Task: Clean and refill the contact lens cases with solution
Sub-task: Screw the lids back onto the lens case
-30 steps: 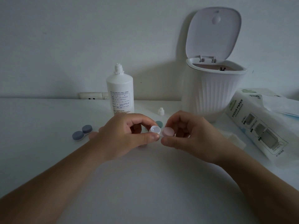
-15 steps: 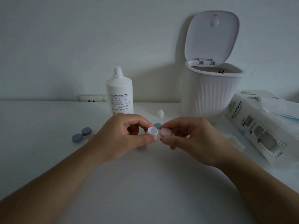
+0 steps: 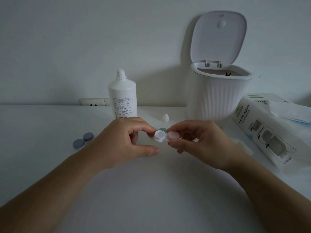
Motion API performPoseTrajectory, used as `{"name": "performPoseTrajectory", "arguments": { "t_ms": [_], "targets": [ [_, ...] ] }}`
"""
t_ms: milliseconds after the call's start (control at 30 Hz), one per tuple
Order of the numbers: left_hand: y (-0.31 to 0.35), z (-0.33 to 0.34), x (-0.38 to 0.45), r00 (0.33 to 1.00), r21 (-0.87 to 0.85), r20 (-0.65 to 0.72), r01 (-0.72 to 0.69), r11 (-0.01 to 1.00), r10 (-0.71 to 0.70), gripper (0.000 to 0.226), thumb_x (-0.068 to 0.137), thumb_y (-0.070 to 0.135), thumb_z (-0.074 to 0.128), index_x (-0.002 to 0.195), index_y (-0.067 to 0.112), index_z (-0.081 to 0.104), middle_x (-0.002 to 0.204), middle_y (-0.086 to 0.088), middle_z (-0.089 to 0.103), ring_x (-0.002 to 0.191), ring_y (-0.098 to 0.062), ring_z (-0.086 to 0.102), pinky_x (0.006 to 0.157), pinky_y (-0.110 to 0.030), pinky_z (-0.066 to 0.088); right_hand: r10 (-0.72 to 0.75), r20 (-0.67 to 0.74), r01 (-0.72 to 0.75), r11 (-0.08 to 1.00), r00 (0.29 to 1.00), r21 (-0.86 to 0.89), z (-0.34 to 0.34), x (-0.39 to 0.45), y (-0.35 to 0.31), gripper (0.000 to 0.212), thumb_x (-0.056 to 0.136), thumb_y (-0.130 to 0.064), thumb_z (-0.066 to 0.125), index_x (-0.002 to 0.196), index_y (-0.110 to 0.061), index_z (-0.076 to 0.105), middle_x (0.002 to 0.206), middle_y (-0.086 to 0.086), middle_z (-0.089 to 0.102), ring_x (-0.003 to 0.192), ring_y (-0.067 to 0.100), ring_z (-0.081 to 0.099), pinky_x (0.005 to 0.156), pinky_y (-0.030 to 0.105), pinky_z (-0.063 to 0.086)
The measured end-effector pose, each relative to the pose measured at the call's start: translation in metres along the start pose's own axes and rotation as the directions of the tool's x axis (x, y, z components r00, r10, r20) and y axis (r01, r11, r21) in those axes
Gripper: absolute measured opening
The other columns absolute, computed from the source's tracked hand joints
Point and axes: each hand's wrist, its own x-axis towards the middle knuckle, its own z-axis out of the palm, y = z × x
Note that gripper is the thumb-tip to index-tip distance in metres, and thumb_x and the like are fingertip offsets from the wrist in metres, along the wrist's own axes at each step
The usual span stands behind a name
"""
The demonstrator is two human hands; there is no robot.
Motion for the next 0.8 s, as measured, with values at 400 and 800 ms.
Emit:
{"name": "performPoseTrajectory", "arguments": {
  "t_ms": [400, 800],
  "targets": [
    [-0.007, -0.004, -0.003, 0.991, 0.246, 0.128, 0.002, 0.969, -0.035, 0.028, 0.071, 0.041, 0.083, 0.089, 0.051, 0.064, 0.078, 0.048, 0.053, 0.07, 0.024, 0.051, 0.065, 0.006, 0.033, 0.022, -0.001, -0.022, 0.999, 1.0, 0.04, -0.001, 0.0, 0.0, 0.015, 0.084, -0.016, 0.08, 0.098, -0.019, 0.076, 0.083, 0.0, 0.075, 0.068, 0.025, 0.071, 0.073, 0.038, 0.058],
    [-0.017, 0.002, -0.001, 0.98, 0.241, 0.178, 0.043, 0.969, -0.088, 0.017, 0.074, 0.067, 0.062, 0.087, 0.057, 0.065, 0.09, 0.035, 0.059, 0.07, 0.007, 0.057, 0.057, -0.011, 0.036, 0.02, 0.006, -0.02, 1.0, 1.0, 0.02, -0.002, 0.0, 0.001, 0.013, 0.084, -0.02, 0.081, 0.096, -0.023, 0.076, 0.082, 0.001, 0.075, 0.067, 0.023, 0.071, 0.072, 0.039, 0.058]
  ]
}}
